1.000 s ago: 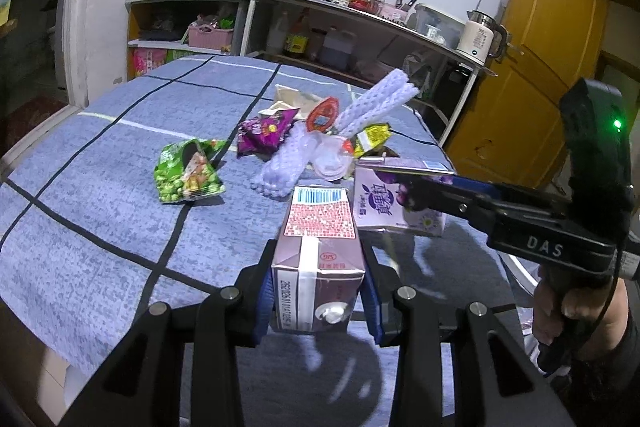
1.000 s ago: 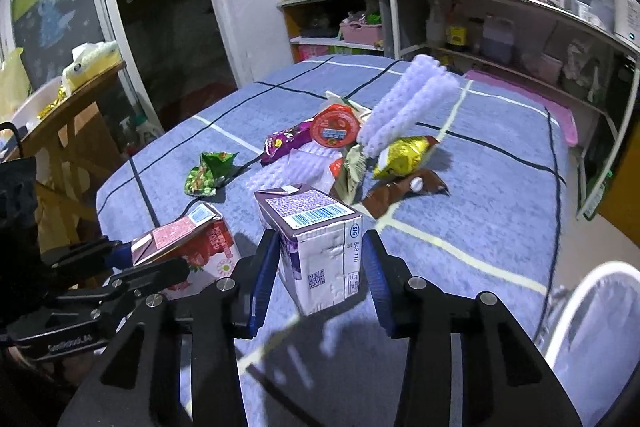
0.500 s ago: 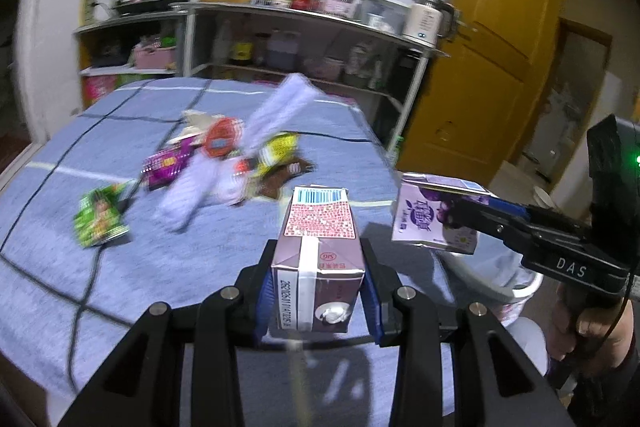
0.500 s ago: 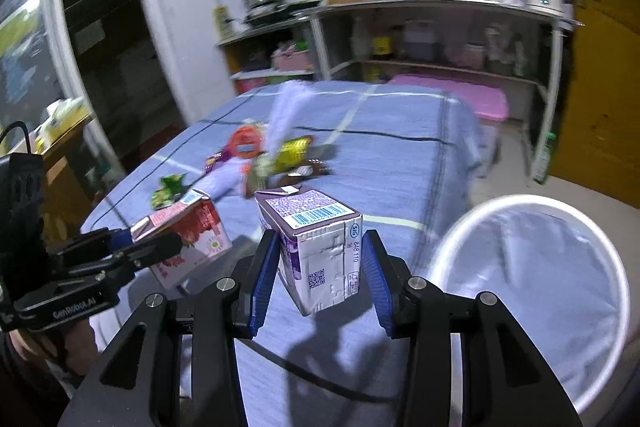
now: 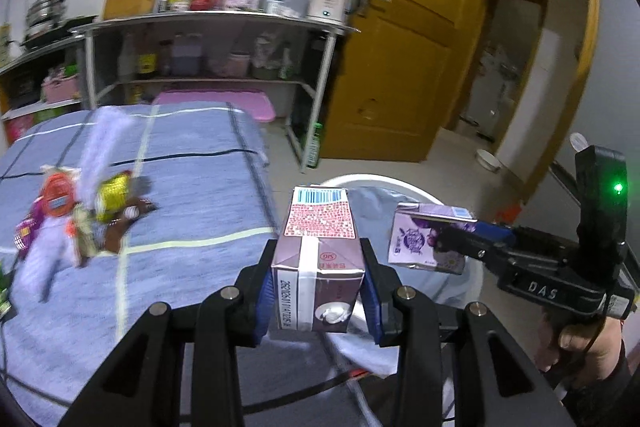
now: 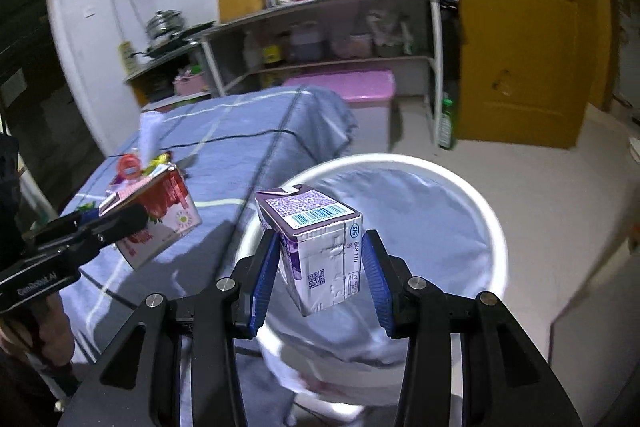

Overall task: Collect trash
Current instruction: 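Carry both cartons over the bin and open both grippers to drop them, then move both tools back toward the trash on the table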

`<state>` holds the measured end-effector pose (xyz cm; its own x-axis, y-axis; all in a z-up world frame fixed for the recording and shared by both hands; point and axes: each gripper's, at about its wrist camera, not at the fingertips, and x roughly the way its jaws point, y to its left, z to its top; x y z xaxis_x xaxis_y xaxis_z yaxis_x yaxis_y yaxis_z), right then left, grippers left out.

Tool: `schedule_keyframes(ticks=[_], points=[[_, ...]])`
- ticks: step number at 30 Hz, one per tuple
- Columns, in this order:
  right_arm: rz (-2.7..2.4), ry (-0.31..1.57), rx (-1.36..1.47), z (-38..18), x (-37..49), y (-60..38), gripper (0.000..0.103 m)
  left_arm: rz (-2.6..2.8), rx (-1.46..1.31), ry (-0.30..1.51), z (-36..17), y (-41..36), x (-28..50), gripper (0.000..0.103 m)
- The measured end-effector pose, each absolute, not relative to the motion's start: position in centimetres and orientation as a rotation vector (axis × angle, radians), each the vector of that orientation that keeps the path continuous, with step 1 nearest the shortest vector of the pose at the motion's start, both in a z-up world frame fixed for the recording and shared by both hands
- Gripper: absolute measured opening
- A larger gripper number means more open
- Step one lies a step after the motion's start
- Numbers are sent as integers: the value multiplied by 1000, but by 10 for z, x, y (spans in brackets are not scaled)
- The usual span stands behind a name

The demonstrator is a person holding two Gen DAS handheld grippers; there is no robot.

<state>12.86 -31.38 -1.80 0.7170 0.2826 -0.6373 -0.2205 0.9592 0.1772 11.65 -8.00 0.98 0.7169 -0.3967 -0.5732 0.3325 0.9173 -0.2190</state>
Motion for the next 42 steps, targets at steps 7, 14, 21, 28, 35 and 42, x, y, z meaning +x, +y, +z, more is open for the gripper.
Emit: schedule_keyframes(ticks=[7,14,21,28,35,42], points=[[232,769,105,-34,132,-335,44,-478,-66,709,0,-118,133,39],[218,822,111,-49,134,-342,44,-507,-37,756,-13,-139,138,39],[211,843,98,-56,133,-341,44,-511,-25,769,-16,-140,136,43],[205,822,98,-49,128,-340,47,-498,-38,754,-14,-131,133,47],[226,769,103,-36,118,-332,51,-461,-59,738,-11,-115,122,47],[287,729,92,-24,106,-311,53,-405,-78,719,-6,-92,108,48]])
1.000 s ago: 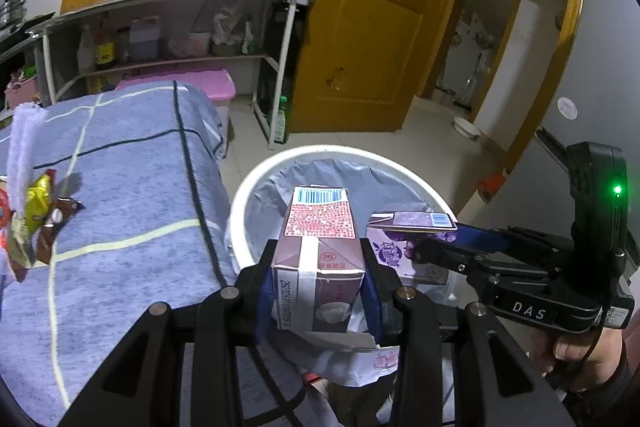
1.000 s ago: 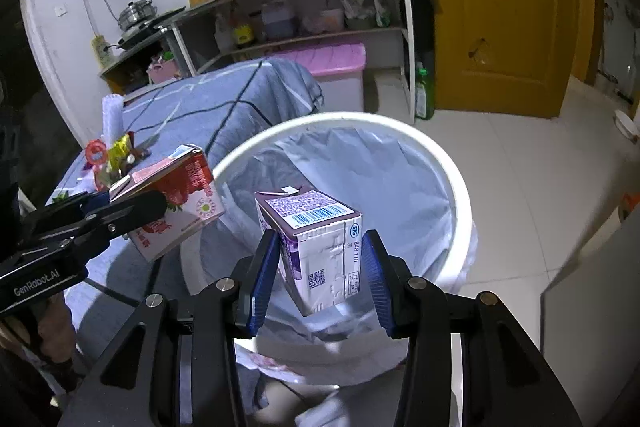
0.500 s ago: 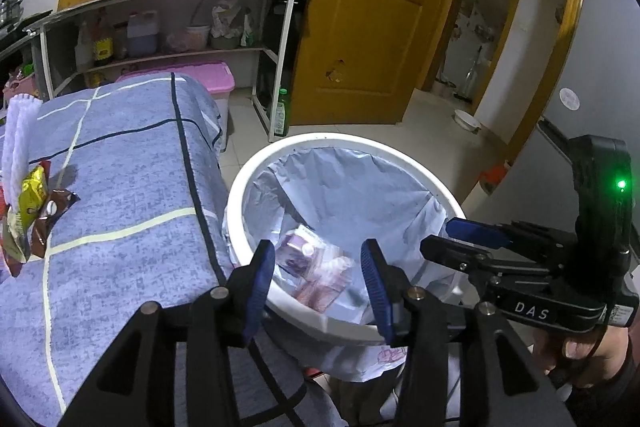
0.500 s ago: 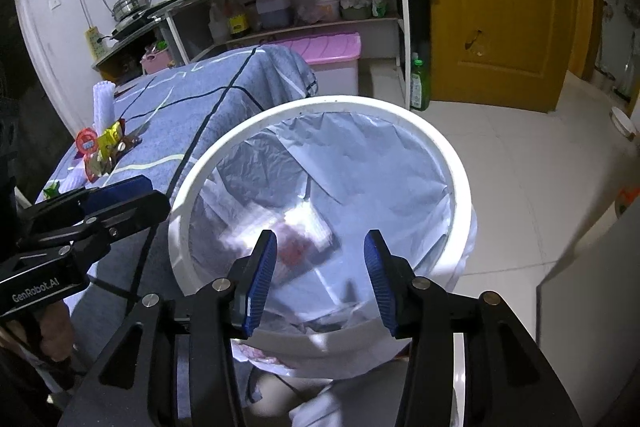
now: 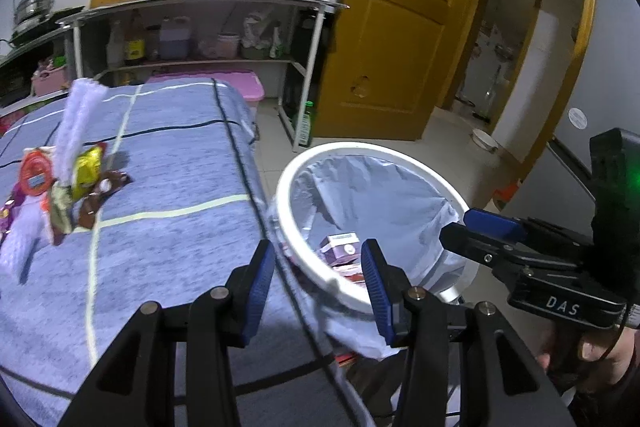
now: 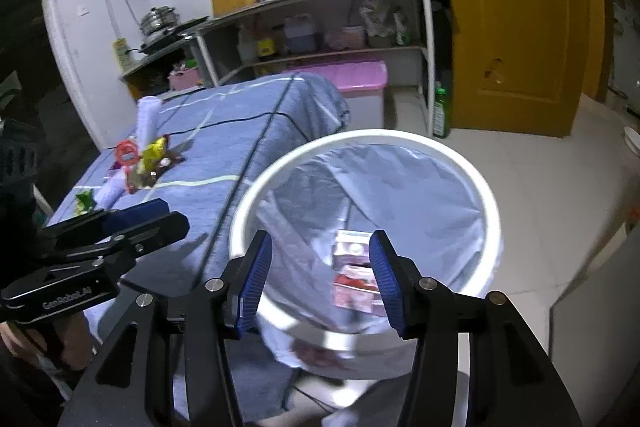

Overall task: Collect trash
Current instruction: 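Move both tools back toward the trash on the table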

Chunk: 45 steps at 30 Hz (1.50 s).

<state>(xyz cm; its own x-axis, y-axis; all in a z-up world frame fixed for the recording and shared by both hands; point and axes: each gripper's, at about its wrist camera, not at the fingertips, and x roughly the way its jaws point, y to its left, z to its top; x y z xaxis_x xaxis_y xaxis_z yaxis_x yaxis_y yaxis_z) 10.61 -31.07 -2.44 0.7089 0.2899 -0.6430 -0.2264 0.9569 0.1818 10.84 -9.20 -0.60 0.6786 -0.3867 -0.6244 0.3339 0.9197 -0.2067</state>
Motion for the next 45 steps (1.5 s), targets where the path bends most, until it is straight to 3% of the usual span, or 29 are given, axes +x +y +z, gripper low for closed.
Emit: schedule_keyframes(ticks=[4,28,45], points=[[321,722,72,-21,104,-295,54,-374,-91,707,-4,-77,100,52],[566,782,-23,-31,117,-176,54,-61,-181,675,-21,49,73,52],[694,809,-68,-28,156,-93,54,262,-272,646,-35,169,84,66]])
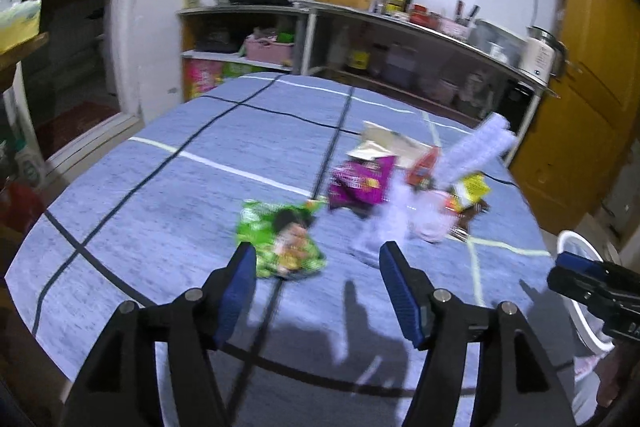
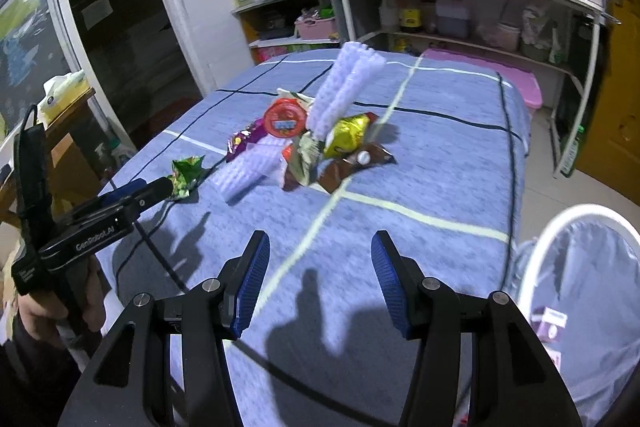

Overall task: Collect trash
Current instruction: 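Move both tools back toward the trash on the table, then grasp the green snack bag with the left gripper while the right gripper grasps the clear cup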

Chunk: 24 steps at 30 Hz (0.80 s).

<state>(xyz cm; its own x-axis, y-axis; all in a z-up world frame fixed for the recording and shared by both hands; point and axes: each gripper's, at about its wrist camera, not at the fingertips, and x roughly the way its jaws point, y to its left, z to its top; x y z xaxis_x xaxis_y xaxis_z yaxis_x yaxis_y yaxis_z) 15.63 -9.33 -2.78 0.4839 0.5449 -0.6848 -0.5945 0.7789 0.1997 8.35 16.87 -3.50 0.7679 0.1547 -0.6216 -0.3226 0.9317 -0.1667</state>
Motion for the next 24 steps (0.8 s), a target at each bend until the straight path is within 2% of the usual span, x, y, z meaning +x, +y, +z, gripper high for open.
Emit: schedule_keyframes(ticks=[24], points=[[779,912,-128,-43,220,6,54,305,-343,749,-71,206,112,66]])
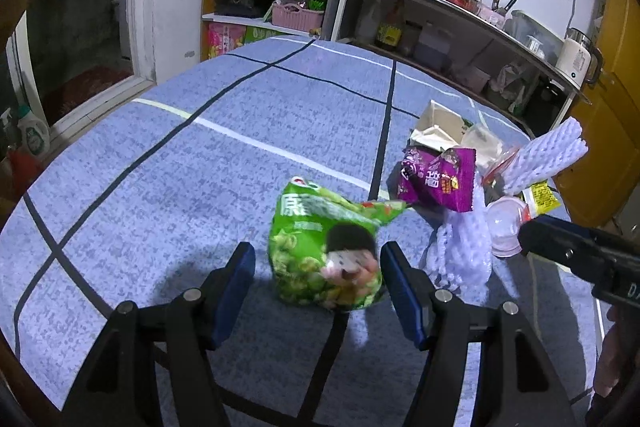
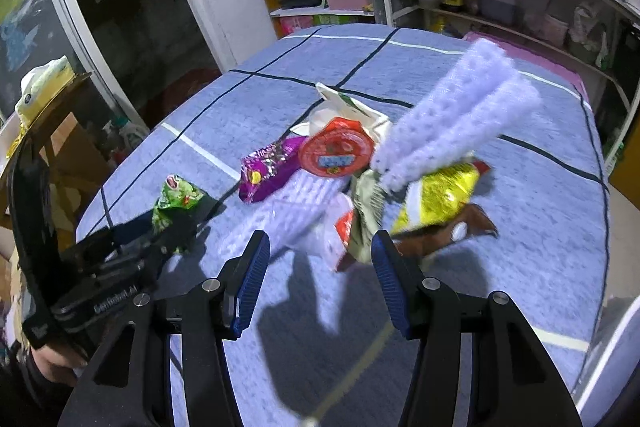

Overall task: Collect trash
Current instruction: 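Grasp the green snack bag with the left gripper while the right gripper grasps the clear cup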

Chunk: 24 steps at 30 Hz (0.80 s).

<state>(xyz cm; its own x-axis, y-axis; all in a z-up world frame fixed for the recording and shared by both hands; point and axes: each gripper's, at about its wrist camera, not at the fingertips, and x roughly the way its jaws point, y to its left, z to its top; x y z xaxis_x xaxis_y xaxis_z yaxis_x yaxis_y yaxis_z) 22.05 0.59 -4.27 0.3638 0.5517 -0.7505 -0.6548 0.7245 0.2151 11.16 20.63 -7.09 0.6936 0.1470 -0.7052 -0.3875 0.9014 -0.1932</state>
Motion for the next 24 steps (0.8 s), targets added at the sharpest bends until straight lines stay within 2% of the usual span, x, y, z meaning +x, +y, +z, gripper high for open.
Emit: schedule_keyframes(ticks=[5,9,11,13,15,24], points=[[784,929,-120,-47,227,16,54,299,-327,749,-72,205,113,56],[765,946,-112,-51,231,19,54,289,-325,747,-72,207,114,52],[763,939,-104,-50,229,18,48,286,-324,744,-72,206,114,48],[761,921,-103,-47,227,16,48,281,-325,739,-71,206,112,47],[763,909,-103,-44,224,14,48,276,-322,735,-70,205,110,38],[762,856,-94,-29,200,-9,48,235,-314,695,-55,189,95,33]])
